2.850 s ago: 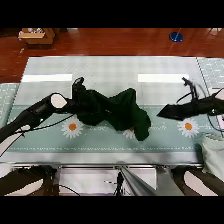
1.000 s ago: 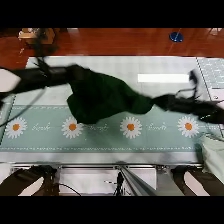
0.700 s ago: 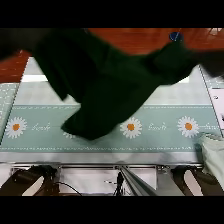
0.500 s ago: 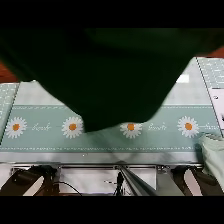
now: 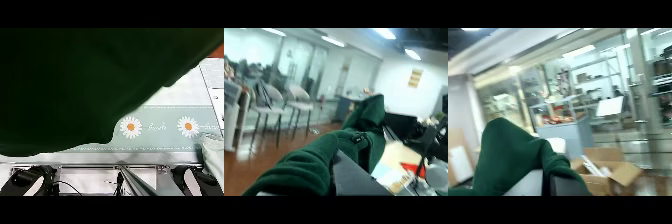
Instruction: Fold the shirts.
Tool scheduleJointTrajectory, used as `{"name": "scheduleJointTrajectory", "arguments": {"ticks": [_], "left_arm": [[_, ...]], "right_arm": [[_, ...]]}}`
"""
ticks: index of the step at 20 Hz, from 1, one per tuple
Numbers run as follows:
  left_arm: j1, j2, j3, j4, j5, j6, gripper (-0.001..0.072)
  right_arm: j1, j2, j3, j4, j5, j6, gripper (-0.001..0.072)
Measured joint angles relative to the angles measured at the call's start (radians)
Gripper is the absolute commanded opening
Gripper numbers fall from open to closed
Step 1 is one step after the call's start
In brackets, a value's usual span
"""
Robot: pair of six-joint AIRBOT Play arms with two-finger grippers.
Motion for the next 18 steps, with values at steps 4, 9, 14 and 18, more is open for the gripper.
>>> {"name": "scheduleJointTrajectory", "arguments": {"ticks": [4, 9, 14, 18], "left_arm": [[0.000, -0.035, 0.008, 0.007, -0.173, -0.087, 0.0040], [0.000, -0.135, -0.086, 0.061, -0.257, -0.112, 0.0041], [0.002, -0.340, -0.220, 0.100, -0.259, -0.014, 0.0041], [0.022, -0.535, -0.256, 0.183, -0.248, 0.093, 0.0041]], "right_arm": [[0.000, -0.052, 0.028, -0.219, 0.146, 0.068, 0.0015], [0.033, -0.264, 0.036, -0.378, 0.273, 0.099, 0.0015], [0.222, -0.546, 0.038, -0.479, 0.164, 0.099, 0.0015], [0.338, -0.727, 0.038, -0.550, -0.072, 0.082, 0.0015]]}}
